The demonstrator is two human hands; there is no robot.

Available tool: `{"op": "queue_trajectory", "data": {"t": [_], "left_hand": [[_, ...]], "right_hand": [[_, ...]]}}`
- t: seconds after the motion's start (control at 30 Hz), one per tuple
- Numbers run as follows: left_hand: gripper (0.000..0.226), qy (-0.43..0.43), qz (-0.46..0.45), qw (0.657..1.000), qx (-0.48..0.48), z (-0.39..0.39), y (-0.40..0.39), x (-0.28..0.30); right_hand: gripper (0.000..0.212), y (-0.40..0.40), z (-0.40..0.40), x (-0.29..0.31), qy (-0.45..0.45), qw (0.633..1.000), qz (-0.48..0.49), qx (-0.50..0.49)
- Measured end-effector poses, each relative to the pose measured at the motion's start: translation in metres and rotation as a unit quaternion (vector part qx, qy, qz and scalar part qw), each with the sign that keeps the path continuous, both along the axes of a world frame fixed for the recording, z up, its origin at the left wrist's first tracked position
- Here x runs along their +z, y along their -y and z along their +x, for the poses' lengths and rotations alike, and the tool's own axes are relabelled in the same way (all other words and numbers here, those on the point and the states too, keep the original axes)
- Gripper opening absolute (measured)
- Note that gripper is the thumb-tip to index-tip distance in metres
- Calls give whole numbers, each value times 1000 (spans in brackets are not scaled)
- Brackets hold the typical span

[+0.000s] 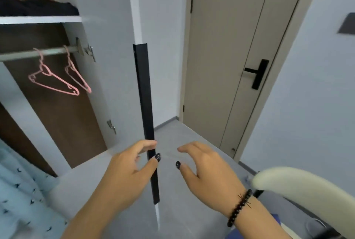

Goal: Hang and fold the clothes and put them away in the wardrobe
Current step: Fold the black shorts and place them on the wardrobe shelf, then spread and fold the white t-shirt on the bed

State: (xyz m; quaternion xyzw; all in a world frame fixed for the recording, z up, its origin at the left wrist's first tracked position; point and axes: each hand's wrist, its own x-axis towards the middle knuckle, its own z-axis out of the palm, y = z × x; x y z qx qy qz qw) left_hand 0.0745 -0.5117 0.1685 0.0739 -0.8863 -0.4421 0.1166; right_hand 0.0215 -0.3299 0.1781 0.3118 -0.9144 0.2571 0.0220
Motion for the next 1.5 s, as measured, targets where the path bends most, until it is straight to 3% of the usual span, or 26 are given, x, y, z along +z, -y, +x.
{"op": "queue_trajectory", "data": {"t": [0.27,0.53,0.8,0.93,1.13,1.3,1.5], "left_hand": [[25,60,67,989,-119,14,-119,-38],[29,143,119,954,-234,28,-199,-94],[30,239,133,917,-290,49,-279,-133],[25,269,106,915,-282,39,-330,-155],[17,282,92,913,-279,28,-413,-198],[17,288,84,903,-309,32,-461,-249],[18,230,79,898,-367,37,-523,-314]], "right_hand": [[38,-127,43,-33,48,991,37,-118],[30,-218,113,-75,115,952,71,-275],[28,-308,159,-130,204,917,92,-332],[27,-365,152,-159,219,911,103,-334],[30,-449,132,-205,207,913,117,-332],[33,-501,147,-258,201,906,71,-366],[29,-546,182,-343,185,885,134,-405]]}}
